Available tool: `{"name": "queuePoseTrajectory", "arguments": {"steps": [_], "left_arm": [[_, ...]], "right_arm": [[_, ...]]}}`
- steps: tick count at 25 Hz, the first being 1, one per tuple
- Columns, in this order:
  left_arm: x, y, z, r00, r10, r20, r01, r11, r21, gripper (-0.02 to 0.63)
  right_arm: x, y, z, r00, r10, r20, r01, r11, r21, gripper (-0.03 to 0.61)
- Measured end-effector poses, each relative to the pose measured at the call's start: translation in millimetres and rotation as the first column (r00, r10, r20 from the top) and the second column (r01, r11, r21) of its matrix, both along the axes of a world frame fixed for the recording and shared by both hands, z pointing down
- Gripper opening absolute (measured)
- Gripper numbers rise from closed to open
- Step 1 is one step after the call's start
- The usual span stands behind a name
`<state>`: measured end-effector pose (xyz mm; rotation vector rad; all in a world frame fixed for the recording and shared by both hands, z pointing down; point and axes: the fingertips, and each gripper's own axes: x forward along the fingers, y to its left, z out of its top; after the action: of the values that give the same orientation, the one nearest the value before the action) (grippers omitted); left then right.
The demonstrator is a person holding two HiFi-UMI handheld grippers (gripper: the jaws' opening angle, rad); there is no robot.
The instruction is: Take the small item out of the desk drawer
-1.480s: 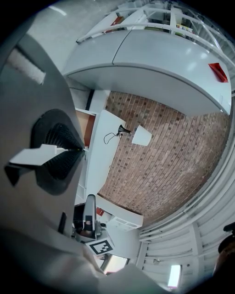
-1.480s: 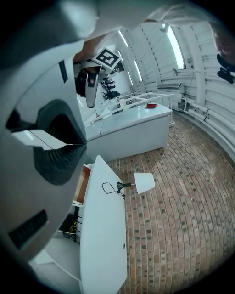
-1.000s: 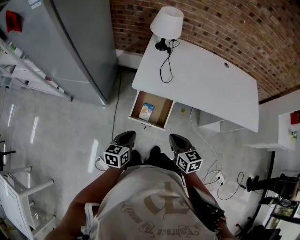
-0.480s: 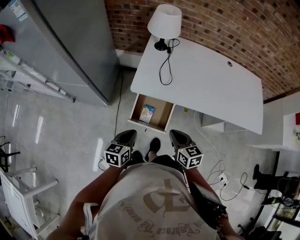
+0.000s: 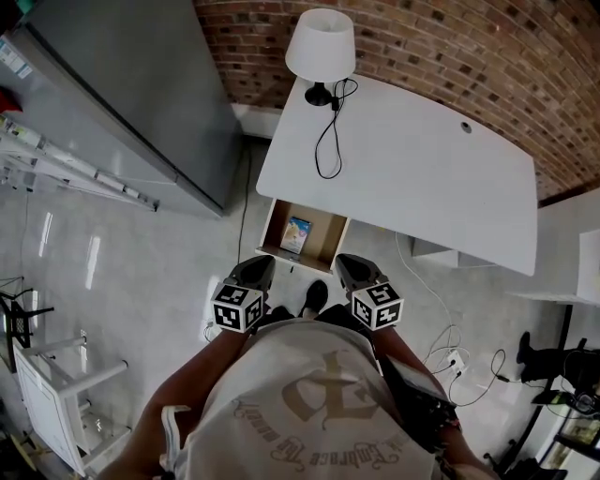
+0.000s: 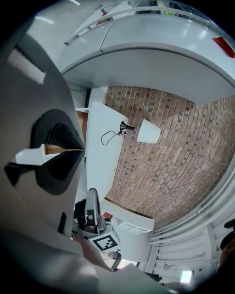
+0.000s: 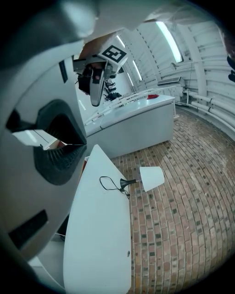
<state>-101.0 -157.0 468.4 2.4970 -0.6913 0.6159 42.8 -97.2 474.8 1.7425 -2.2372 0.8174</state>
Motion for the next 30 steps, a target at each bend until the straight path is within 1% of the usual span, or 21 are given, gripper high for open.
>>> {"name": "queuePoseTrajectory", "arguments": {"steps": [6,11,16,20,25,30], "left_arm": [[19.7,-19.1,5.5,1.000,-0.010,0.028,0.010,1.000,0.004,0.015],[40.6,-25.0,4.8,1.000,-0.011,0.029,0.011,1.000,-0.003,0.015],[54.9,-26.3,10.3,0.999,0.009,0.045,-0.009,1.000,-0.019,0.015],[61.3,-26.8,19.2,0.997,0.015,0.071,-0.012,0.999,-0.039,0.015],[67.2,-29.6,26.6,0.990,0.030,0.137,-0.030,1.000,-0.003,0.014],[65.8,-31.5,34.9,0.990,0.044,0.135,-0.039,0.998,-0.040,0.014]], "right_arm": [[20.7,-21.3,6.0,1.000,0.000,0.020,0.000,1.000,0.018,0.006],[31.2,-25.2,11.0,1.000,-0.028,0.005,0.028,1.000,0.009,0.006],[40.5,-24.5,20.0,0.999,-0.026,0.022,0.026,1.000,-0.008,0.006],[47.0,-23.6,23.6,0.999,-0.024,0.035,0.025,1.000,-0.017,0.006],[53.7,-22.9,31.3,0.999,-0.020,0.049,0.021,0.999,-0.027,0.006],[54.4,-26.1,40.9,0.998,0.002,0.064,0.001,0.999,-0.042,0.006]]}}
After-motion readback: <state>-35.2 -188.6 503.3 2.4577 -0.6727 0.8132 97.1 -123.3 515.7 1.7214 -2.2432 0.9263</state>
